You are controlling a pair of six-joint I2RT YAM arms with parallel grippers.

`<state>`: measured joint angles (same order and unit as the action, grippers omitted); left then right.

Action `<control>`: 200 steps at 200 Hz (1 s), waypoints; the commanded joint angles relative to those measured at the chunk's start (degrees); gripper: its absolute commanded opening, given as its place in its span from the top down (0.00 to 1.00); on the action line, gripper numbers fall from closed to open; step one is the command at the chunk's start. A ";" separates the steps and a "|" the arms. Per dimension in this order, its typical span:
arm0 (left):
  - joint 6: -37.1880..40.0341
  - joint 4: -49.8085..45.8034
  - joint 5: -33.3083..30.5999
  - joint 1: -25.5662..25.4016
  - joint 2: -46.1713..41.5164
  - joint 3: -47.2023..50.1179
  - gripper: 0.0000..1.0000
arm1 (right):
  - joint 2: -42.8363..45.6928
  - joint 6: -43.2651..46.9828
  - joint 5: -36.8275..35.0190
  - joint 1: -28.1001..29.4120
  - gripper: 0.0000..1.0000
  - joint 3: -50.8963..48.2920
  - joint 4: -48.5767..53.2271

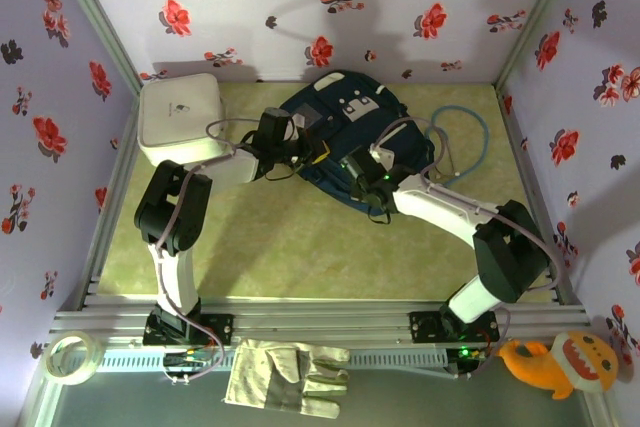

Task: Pack the student bag
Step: Zip the student bag at the center of the table.

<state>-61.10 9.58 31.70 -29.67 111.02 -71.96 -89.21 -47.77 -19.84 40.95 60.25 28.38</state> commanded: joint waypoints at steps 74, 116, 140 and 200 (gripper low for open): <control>2.11 -1.32 0.22 0.99 -0.69 -1.53 1.00 | -2.06 11.97 -0.67 -1.05 0.83 0.14 -2.22; 2.44 -1.66 0.20 1.01 -0.64 -1.77 1.00 | -2.16 11.46 -2.58 -1.05 0.91 -0.30 -1.98; 3.64 -3.04 -0.13 1.32 -0.77 -2.04 1.00 | -0.46 8.98 -7.78 -1.76 0.96 -1.11 0.25; 3.80 -3.42 -1.01 1.57 0.24 -1.31 1.00 | 4.57 7.20 0.18 -8.44 1.00 -7.48 -2.66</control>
<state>-59.16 7.70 32.21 -29.65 111.02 -72.44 -86.56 -40.05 -20.36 34.83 54.96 23.75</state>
